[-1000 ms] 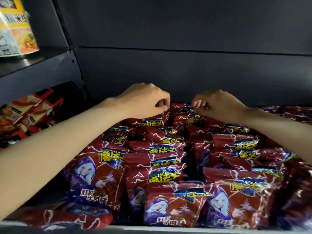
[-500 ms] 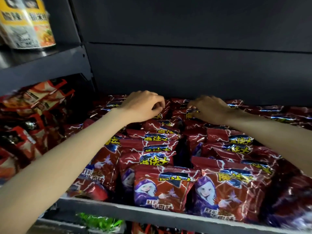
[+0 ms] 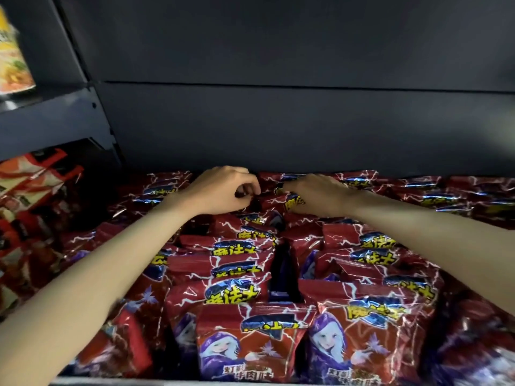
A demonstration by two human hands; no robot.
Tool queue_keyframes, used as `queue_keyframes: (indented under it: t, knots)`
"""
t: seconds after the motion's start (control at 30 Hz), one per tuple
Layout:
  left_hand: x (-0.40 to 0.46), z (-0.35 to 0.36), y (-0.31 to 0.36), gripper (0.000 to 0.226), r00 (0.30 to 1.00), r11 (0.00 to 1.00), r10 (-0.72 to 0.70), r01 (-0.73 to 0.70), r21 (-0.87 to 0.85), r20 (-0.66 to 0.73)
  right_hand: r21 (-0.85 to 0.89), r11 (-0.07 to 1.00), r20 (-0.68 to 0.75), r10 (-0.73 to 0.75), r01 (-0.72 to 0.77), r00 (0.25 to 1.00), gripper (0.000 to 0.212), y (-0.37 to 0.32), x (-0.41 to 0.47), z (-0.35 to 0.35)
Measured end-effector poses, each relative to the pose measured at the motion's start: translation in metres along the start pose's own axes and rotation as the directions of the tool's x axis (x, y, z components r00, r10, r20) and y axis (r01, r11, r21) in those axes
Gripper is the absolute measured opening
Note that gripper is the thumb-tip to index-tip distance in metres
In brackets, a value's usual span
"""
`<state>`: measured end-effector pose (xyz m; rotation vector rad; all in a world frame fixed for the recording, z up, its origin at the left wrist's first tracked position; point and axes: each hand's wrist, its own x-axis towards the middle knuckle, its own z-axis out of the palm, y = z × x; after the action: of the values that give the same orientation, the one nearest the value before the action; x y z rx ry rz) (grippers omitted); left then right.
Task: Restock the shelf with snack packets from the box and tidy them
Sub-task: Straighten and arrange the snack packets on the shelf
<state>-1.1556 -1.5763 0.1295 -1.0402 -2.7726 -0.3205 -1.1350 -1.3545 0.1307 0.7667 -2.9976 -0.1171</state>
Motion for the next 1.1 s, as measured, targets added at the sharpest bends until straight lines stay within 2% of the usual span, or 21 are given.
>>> queue_keyframes:
  t: [0.07, 0.17, 0.4, 0.63, 0.77, 0.8, 0.87, 0.93, 1.0, 1.03, 1.1]
  knots:
    - [-0.004, -0.005, -0.004, 0.023, 0.999, 1.0, -0.02, 0.021, -0.011, 0.042, -0.034, 0.999, 0.02, 0.01, -0.01, 1.0, 0.05, -0.002, 0.003, -0.001]
    - [-0.01, -0.01, -0.01, 0.029, 0.995, 0.998, -0.066, 0.065, 0.007, 0.073, -0.08, 0.995, -0.039, 0.055, -0.058, 0.998, 0.048, -0.005, 0.006, -0.001]
    - [-0.014, -0.01, -0.018, 0.027, 0.99, 0.99, -0.14, 0.139, 0.009, 0.033, -0.051, 0.989, -0.128, 0.132, -0.139, 0.983, 0.046, -0.01, 0.007, 0.009]
    - [-0.004, -0.001, -0.007, 0.034, 0.998, 0.998, -0.032, 0.034, 0.056, -0.05, -0.075, 0.985, -0.174, 0.142, -0.157, 0.974, 0.045, -0.006, 0.006, 0.008]
    - [0.008, 0.013, 0.006, 0.03, 0.994, 0.999, -0.004, 0.009, 0.053, -0.108, -0.119, 0.981, -0.181, 0.128, -0.151, 0.975, 0.051, -0.008, 0.009, 0.007]
    - [0.01, 0.016, 0.007, 0.028, 0.993, 0.998, -0.016, 0.023, 0.061, -0.12, -0.076, 0.989, -0.168, 0.114, -0.128, 0.979, 0.05, -0.006, 0.008, 0.005]
    - [0.012, 0.02, 0.008, 0.025, 0.989, 0.996, -0.045, 0.056, 0.072, -0.141, 0.138, 0.989, -0.15, 0.067, -0.047, 0.986, 0.045, 0.007, 0.0, 0.0]
    - [0.012, 0.02, 0.008, 0.024, 0.987, 0.995, -0.056, 0.067, 0.073, -0.152, 0.277, 0.96, -0.225, 0.014, 0.05, 0.974, 0.033, 0.026, -0.013, -0.007]
    - [0.011, 0.02, 0.009, 0.021, 0.988, 0.997, -0.029, 0.041, 0.072, -0.155, 0.256, 0.962, -0.279, -0.026, 0.1, 0.96, 0.022, 0.044, -0.027, -0.012]
    - [0.011, 0.02, 0.01, 0.018, 0.989, 0.997, 0.0, 0.012, 0.079, -0.146, 0.225, 0.97, -0.255, -0.035, 0.094, 0.966, 0.018, 0.052, -0.033, -0.015]
    - [0.011, 0.021, 0.013, 0.007, 0.991, 0.993, 0.066, -0.053, 0.107, -0.117, 0.16, 0.987, -0.109, -0.018, 0.035, 0.994, 0.015, 0.064, -0.041, -0.021]
